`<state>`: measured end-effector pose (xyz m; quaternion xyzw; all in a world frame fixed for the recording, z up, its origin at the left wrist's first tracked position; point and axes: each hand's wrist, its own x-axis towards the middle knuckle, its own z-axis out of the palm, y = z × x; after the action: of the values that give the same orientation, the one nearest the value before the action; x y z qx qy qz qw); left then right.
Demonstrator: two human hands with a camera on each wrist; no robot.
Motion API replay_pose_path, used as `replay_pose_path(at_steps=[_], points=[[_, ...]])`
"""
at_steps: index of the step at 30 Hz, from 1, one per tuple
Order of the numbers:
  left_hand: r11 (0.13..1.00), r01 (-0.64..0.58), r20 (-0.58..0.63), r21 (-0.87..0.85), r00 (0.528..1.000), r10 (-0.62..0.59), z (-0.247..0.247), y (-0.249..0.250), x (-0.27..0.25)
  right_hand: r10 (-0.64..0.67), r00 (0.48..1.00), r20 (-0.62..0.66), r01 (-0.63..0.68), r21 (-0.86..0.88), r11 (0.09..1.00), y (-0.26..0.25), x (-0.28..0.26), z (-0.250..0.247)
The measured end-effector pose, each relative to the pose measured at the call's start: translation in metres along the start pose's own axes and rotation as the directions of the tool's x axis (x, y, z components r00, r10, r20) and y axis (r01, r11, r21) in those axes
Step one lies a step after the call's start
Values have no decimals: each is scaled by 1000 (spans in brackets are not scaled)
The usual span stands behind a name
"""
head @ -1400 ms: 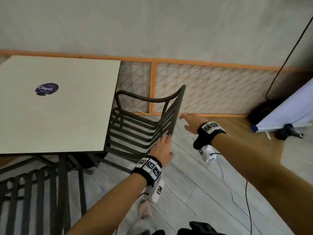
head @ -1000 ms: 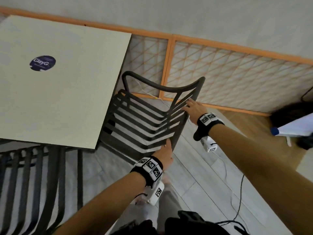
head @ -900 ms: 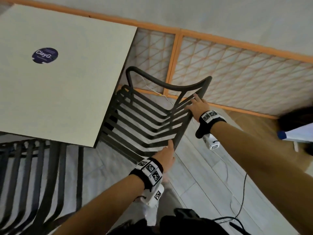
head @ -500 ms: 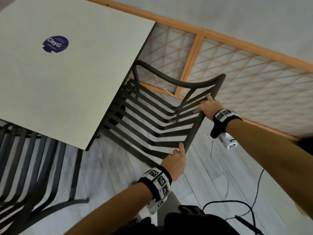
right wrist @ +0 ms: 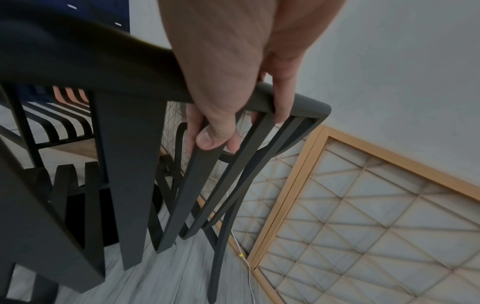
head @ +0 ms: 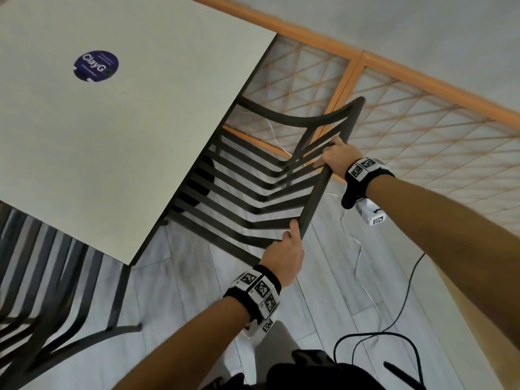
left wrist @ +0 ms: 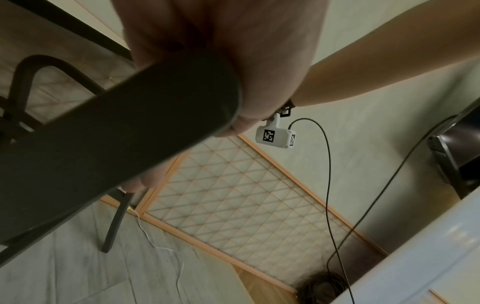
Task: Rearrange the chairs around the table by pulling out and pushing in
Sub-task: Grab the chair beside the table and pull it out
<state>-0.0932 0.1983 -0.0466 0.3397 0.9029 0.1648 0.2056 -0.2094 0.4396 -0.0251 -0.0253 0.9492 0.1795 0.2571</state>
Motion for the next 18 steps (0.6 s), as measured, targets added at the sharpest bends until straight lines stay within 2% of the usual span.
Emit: replay_pose_path(at_steps=[10, 18], points=[[991, 56, -25, -122, 998, -59, -21, -21, 38, 19, 999, -49, -19, 0, 1000, 8, 60, -26], [978, 94, -16, -188, 995, -98, -17, -20, 35, -8, 995, -96, 10, 21, 1000, 9, 56, -28]])
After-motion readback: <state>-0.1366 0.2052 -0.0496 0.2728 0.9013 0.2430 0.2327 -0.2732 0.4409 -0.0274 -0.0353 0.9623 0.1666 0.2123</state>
